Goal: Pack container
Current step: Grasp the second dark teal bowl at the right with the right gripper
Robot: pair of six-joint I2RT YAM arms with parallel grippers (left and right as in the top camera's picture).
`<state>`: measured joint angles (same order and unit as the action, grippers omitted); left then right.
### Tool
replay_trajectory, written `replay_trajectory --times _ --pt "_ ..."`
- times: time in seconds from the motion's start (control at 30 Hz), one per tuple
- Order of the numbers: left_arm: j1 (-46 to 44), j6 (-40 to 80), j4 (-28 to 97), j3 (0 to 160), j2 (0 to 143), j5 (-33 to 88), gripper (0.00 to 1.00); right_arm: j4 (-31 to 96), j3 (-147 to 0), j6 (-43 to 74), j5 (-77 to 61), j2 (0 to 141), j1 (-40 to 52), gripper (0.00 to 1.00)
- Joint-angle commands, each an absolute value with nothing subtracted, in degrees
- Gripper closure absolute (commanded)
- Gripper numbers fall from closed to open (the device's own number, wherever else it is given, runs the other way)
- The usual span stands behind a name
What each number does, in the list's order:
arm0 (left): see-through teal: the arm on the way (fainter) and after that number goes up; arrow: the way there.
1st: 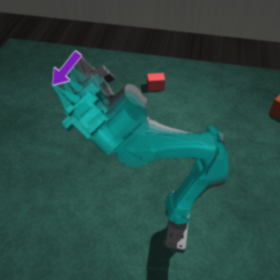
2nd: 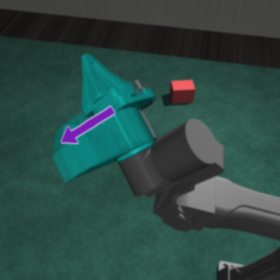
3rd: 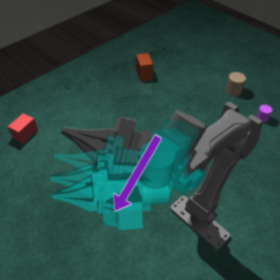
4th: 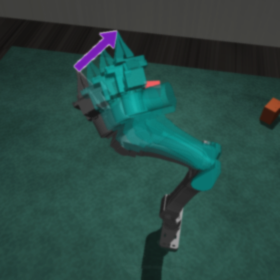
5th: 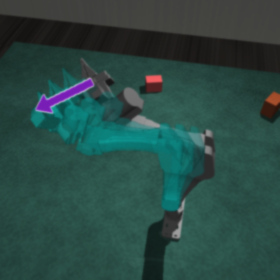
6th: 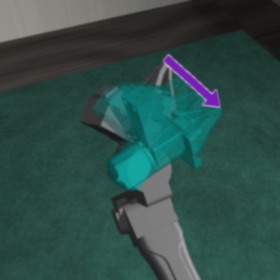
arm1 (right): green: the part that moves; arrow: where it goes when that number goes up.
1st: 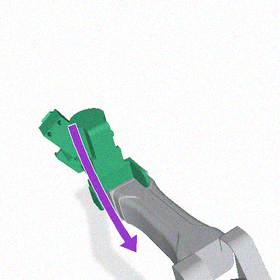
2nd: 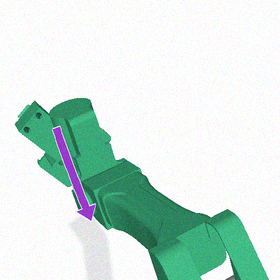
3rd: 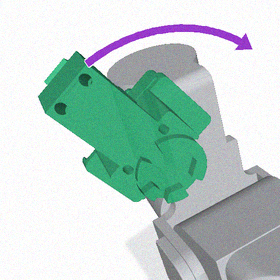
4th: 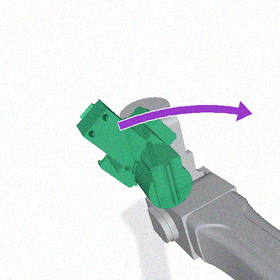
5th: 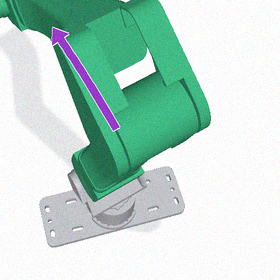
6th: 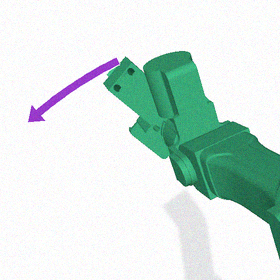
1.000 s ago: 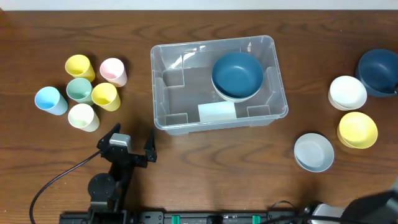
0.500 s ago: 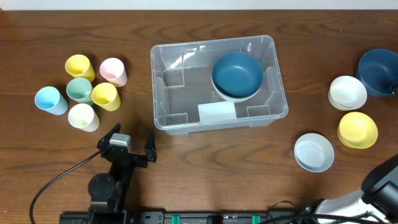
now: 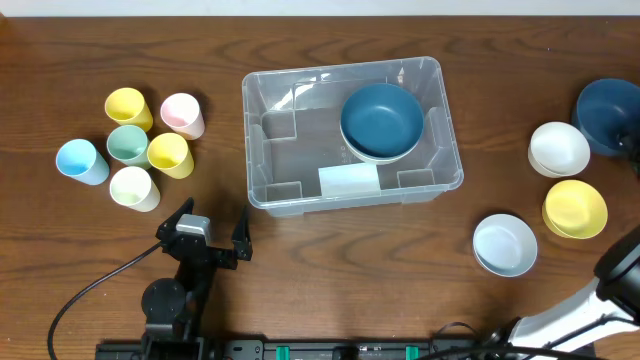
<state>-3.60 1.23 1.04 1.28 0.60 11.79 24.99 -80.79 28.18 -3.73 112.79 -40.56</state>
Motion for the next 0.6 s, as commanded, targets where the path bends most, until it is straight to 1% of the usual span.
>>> replay_trajectory --times 0.0,0.07,0.17,0.27,0.37,0.43,0.5,0.57 --pt "-3.8 0.4 2.9 0.2 0.3 12.4 0.02 23.0 -80.9 27.6 -4.8 116.0 -40.8 0.38" --pt "-3.8 0.4 2.9 0.2 0.3 12.4 0.02 21.8 -80.9 27.6 -5.3 117.2 -40.8 0.4" --pt "-3.8 0.4 2.9 0.2 0.3 12.4 0.02 20.2 -80.9 27.6 -5.4 119.0 -40.5 0.45" --pt "-3.8 0.4 2.9 0.2 0.3 12.4 0.02 19.4 -80.9 27.6 -5.4 120.3 -40.3 0.6" --pt "-3.8 0.4 2.9 0.2 0.3 12.4 0.02 19.5 -80.9 27.6 -5.4 121.0 -40.3 0.81" --pt "-3.8 0.4 2.9 0.2 0.3 12.4 0.02 19.4 -80.9 27.6 -5.4 121.0 -40.3 0.93" --pt "-3.8 0.4 2.9 0.2 0.3 12.4 0.02 19.4 -80.9 27.6 -5.4 120.8 -40.3 0.99" --pt "-3.8 0.4 2.9 0.2 0.3 12.4 0.02 19.5 -80.9 27.6 -5.4 120.5 -40.4 0.99"
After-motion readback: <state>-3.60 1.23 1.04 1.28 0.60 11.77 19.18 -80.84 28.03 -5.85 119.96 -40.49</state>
